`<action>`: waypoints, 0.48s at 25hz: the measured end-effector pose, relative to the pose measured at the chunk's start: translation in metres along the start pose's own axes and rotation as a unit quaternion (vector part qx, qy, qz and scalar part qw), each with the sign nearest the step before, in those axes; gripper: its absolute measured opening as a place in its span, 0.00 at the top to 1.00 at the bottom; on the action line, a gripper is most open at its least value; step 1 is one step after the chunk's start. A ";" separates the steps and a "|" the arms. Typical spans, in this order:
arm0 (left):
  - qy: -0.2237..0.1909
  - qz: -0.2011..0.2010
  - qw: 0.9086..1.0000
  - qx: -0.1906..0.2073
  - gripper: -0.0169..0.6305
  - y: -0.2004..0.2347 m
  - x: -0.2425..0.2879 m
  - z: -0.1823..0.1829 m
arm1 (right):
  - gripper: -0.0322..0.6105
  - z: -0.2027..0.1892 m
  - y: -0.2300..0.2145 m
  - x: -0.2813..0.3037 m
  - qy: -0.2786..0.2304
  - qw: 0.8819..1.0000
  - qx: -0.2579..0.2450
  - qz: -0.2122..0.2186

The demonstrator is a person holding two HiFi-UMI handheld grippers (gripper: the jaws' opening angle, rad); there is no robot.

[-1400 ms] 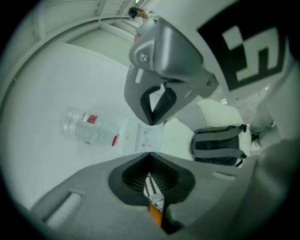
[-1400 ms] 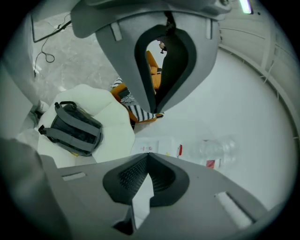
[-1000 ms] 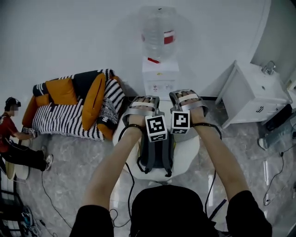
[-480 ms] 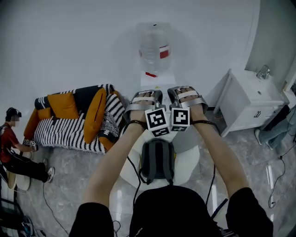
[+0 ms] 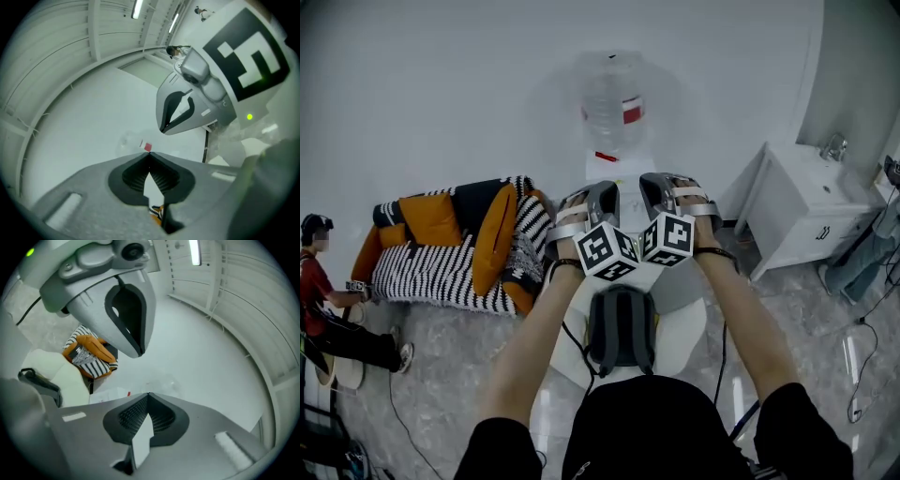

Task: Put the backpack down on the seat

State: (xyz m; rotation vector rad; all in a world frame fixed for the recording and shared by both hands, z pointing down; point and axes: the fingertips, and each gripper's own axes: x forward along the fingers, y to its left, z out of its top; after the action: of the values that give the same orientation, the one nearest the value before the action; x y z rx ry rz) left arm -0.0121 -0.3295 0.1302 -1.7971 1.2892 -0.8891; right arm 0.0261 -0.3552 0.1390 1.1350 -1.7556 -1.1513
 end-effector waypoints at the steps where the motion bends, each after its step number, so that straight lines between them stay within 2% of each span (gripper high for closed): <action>1: -0.005 0.009 1.000 -0.014 0.98 0.003 -0.003 0.001 | 0.94 0.000 -0.003 -0.002 -0.004 1.000 0.022 -0.003; 4: -0.017 0.021 0.997 -0.075 0.98 0.008 -0.009 0.002 | 0.94 0.000 -0.009 -0.008 -0.015 0.997 0.071 -0.013; 7: -0.023 0.024 0.990 -0.137 0.98 0.011 -0.012 0.001 | 0.94 0.004 -0.012 -0.013 -0.031 0.992 0.123 -0.018; 10: -0.043 0.040 0.980 -0.188 0.98 0.017 -0.019 0.004 | 0.94 0.003 -0.018 -0.017 -0.040 0.982 0.185 -0.025; 12: -0.060 0.055 0.971 -0.224 0.98 0.020 -0.024 0.006 | 0.94 0.000 -0.019 -0.018 -0.044 0.970 0.236 -0.022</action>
State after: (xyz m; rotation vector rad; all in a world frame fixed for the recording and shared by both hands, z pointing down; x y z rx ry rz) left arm -0.0219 -0.3103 0.1071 -2.0568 1.5821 -0.4393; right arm 0.0370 -0.3420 0.1193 1.4200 -2.1532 -0.8354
